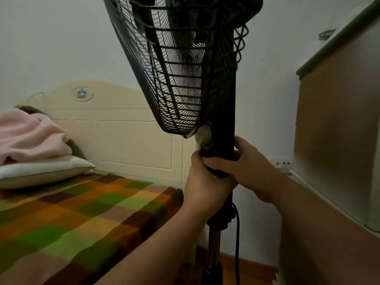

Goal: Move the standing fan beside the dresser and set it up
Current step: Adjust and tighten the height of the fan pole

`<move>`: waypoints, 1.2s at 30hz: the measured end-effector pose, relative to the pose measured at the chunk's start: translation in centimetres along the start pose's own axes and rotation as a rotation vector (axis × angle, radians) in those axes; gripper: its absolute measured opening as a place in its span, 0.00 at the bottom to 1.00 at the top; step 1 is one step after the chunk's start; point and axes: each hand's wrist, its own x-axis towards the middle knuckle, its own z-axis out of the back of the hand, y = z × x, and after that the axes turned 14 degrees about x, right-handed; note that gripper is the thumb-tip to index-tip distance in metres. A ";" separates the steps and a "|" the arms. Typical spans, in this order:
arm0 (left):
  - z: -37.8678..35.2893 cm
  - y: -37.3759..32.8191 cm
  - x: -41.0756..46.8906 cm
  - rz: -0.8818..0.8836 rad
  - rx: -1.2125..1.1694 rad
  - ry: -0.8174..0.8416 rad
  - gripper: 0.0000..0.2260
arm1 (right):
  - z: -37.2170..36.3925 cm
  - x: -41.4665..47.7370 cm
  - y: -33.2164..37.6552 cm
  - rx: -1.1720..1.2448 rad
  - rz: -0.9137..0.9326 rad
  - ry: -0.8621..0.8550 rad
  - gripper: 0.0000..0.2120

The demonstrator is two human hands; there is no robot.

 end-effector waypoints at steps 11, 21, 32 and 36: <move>2.1 2.0 0.7 -0.046 -0.185 0.328 0.20 | -3.1 -1.7 -1.7 -0.011 0.065 -0.183 0.17; 1.6 2.8 0.7 -0.071 -0.153 0.259 0.21 | -3.8 -1.7 -3.1 -0.099 0.171 -0.315 0.20; 0.8 2.5 -0.1 0.004 -0.120 0.149 0.25 | -2.4 -2.1 -2.3 0.005 0.136 -0.188 0.19; 0.6 2.0 -0.6 0.018 -0.094 0.104 0.26 | -1.8 -2.1 -2.2 0.032 0.106 -0.141 0.18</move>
